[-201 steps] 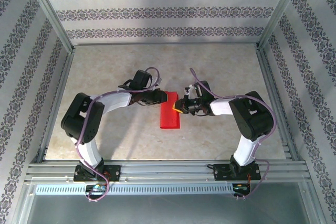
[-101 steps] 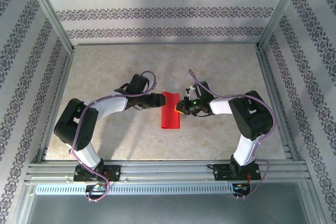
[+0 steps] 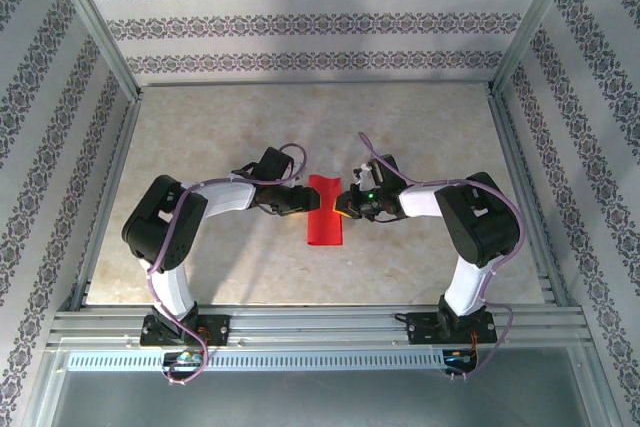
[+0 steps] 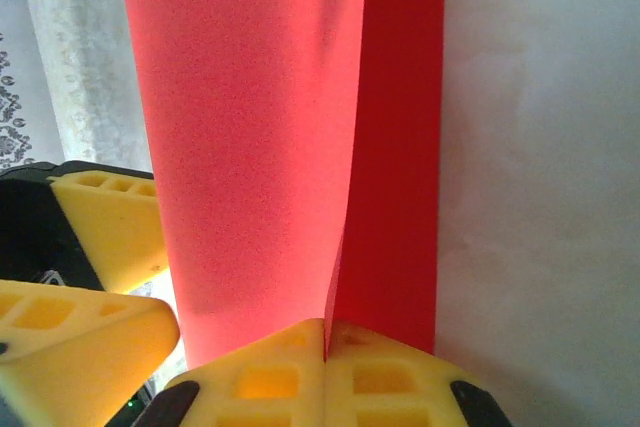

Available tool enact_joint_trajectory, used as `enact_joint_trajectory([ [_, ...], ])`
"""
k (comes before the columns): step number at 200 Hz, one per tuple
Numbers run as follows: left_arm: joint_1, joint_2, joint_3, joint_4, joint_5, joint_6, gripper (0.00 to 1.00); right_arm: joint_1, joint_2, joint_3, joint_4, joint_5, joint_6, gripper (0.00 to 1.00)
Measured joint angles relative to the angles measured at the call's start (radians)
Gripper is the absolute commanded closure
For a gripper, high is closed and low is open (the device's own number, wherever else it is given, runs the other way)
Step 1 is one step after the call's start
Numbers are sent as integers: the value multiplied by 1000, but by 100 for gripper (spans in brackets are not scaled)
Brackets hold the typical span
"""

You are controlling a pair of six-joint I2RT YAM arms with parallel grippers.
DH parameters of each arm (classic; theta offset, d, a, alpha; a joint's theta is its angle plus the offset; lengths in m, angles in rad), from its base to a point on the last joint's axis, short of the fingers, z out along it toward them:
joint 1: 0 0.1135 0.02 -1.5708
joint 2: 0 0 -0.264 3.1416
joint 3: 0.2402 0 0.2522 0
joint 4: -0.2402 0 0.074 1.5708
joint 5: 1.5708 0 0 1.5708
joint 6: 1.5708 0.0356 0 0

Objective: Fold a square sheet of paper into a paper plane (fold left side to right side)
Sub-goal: First fold in half a square sheet of paper at the center of the table.

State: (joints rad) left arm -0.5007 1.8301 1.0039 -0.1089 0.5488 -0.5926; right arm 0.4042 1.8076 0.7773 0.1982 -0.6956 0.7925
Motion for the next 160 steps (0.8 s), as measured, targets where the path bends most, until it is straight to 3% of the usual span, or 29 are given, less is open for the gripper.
enact_joint_trajectory([
  [61, -3, 25, 36, -46, -17, -9, 48, 6, 0, 0, -3, 0, -8, 88],
  [107, -16, 48, 89, -128, -62, -14, 52, 5, -7, 8, -30, 10, -21, 75],
  [160, -43, 69, 143, -203, -129, -14, 52, -41, -134, 3, -128, 66, -68, 69],
])
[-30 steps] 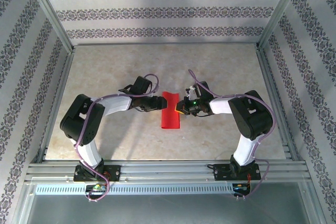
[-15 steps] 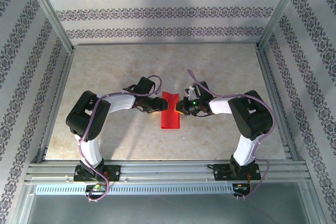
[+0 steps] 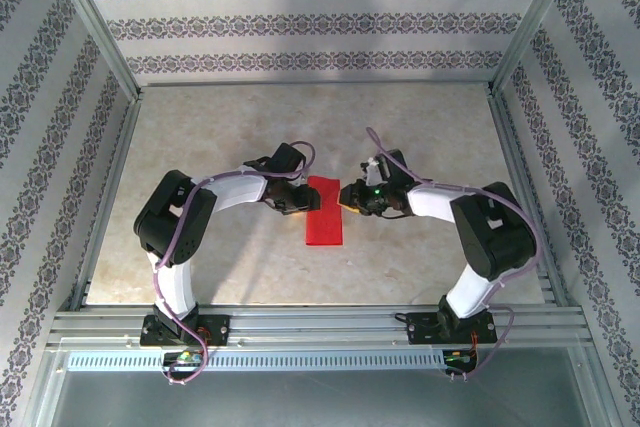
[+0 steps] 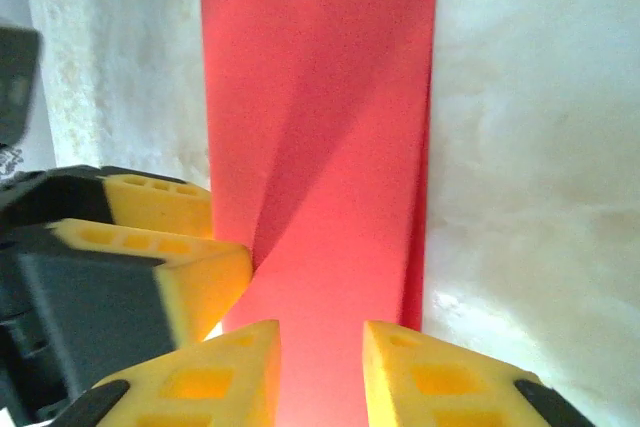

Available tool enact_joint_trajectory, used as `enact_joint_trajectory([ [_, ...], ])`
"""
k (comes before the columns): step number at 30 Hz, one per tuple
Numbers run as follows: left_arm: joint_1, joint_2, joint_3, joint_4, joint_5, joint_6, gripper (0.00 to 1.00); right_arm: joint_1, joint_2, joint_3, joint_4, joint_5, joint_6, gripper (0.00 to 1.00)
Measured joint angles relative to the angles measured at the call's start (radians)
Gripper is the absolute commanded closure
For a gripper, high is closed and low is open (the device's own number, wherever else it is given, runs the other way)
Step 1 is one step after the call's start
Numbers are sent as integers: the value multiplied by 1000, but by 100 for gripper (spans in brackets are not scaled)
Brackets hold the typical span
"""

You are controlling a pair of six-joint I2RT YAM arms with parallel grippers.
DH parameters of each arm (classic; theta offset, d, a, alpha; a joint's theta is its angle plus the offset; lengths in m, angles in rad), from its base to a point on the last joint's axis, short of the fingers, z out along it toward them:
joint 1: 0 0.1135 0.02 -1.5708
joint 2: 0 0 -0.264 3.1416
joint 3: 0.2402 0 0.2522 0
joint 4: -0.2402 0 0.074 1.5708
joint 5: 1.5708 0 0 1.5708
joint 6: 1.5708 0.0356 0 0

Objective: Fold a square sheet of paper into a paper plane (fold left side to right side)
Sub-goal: First fold in half a square sheet of paper at the center of the table.

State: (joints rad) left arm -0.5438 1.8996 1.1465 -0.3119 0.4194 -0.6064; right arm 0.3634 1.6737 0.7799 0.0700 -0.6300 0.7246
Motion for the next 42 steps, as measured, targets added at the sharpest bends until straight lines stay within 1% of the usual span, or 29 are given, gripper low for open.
enact_joint_trajectory([
  [5, -7, 13, 26, -35, -20, 0, 52, -46, -123, -1, -111, 84, -64, 63],
  [11, -17, 21, 44, -59, -43, -8, 52, -69, -204, -2, -207, 151, -121, 62],
  [22, -29, 36, 72, -93, -75, -31, 51, -74, -211, -3, -253, 170, -149, 62],
  [42, -39, 56, 111, -139, -97, -35, 49, -74, -211, -4, -254, 169, -154, 62],
])
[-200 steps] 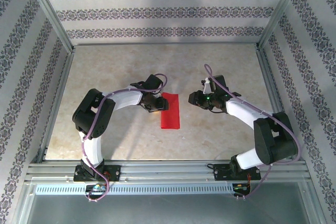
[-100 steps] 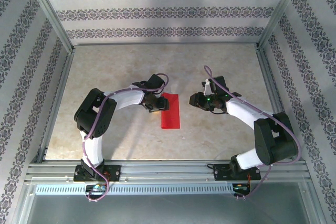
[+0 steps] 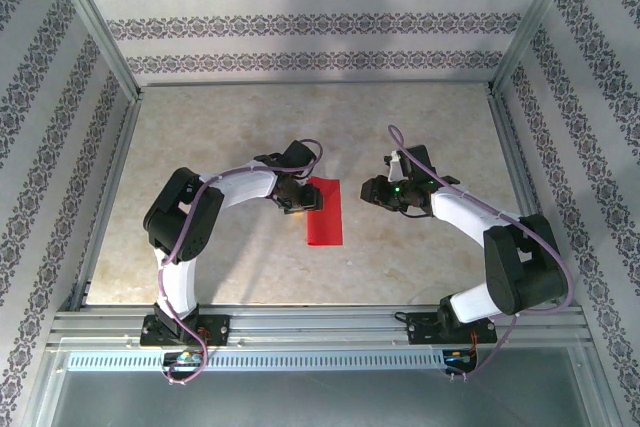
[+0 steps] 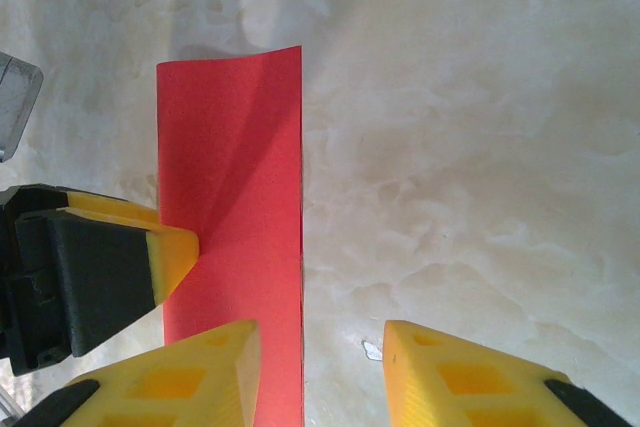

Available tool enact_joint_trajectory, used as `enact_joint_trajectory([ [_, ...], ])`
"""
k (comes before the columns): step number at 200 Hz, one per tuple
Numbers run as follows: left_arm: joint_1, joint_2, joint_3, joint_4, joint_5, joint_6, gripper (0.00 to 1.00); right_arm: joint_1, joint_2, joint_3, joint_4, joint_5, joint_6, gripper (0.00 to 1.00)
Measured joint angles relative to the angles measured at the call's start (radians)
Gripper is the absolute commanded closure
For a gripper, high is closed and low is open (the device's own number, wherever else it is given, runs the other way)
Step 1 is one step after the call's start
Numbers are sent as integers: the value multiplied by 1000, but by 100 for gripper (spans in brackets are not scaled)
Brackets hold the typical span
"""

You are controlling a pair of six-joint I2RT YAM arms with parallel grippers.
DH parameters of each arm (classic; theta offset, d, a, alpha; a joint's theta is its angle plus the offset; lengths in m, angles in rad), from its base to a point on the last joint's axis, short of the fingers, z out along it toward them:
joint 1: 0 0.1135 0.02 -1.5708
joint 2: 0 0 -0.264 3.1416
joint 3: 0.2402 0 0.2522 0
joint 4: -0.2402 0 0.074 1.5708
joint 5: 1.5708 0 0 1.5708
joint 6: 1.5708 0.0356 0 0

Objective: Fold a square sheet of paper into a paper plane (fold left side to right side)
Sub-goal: First fold in half a square sheet of paper at the center of the table, then hold the square sheet of paper at the center of the table.

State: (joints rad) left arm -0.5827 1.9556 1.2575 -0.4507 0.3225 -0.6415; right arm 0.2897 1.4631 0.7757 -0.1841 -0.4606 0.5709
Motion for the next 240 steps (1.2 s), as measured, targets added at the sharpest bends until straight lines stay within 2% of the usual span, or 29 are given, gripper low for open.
enact_joint_trajectory([
  [120, -7, 11, 23, -28, -14, 0, 49, 10, 19, 0, 0, -10, -2, 62],
  [143, -7, 11, 24, -29, -14, 0, 49, 14, 22, 0, 2, -24, 2, 72],
  [186, -7, 11, 24, -29, -15, 0, 49, 63, 109, 2, 79, -122, 46, 100],
  [240, -10, 11, 24, -29, -21, 0, 49, 148, 248, 31, 190, -191, 120, 100],
])
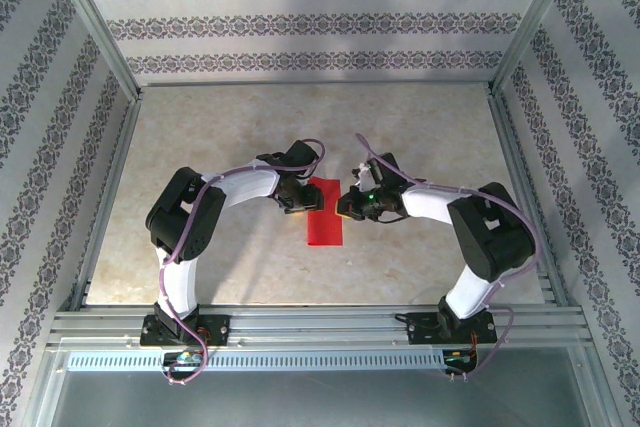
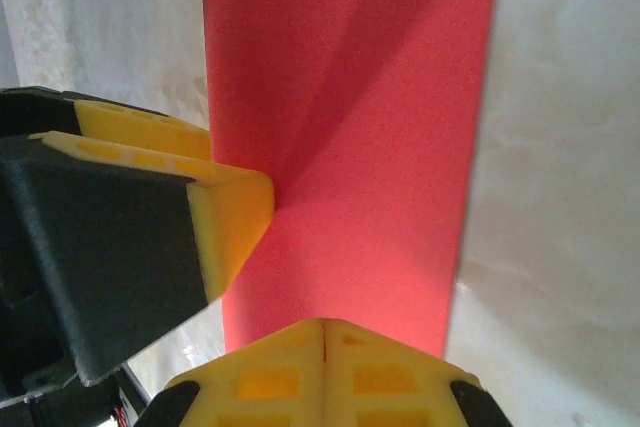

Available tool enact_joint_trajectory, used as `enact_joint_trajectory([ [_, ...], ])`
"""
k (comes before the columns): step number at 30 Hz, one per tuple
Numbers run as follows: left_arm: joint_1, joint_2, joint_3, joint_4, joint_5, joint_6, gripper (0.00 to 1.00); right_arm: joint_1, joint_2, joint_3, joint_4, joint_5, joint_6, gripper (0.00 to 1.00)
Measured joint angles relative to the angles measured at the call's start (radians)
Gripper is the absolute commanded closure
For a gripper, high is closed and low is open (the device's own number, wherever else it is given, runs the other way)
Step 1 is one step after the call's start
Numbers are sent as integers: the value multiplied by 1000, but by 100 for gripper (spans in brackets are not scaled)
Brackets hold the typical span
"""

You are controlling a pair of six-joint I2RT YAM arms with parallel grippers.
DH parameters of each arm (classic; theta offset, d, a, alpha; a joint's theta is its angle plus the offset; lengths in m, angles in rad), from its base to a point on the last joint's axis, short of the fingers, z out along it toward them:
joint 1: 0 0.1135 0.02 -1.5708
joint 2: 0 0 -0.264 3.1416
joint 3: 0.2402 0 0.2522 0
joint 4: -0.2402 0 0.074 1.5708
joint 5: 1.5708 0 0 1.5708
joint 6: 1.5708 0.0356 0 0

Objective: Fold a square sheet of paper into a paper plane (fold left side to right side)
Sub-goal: Hold the square sheet of paper at the center of the table.

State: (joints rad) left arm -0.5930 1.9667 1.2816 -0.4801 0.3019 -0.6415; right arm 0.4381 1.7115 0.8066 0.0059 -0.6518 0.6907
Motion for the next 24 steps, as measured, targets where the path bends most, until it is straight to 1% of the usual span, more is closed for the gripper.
enact_joint_trajectory([
  [7, -1, 0, 0, 0, -4, 0, 49, 18, 76, 14, 37, -8, 21, 100],
  [16, -2, 2, 2, -3, -5, 0, 49, 18, 108, 17, 36, -9, 20, 100],
  [19, -3, -2, 2, -2, -7, 0, 45, 18, 111, 25, 25, -9, 18, 100],
  [24, -6, -14, -6, 7, -7, 0, 44, 18, 121, 45, -10, -8, 7, 100],
])
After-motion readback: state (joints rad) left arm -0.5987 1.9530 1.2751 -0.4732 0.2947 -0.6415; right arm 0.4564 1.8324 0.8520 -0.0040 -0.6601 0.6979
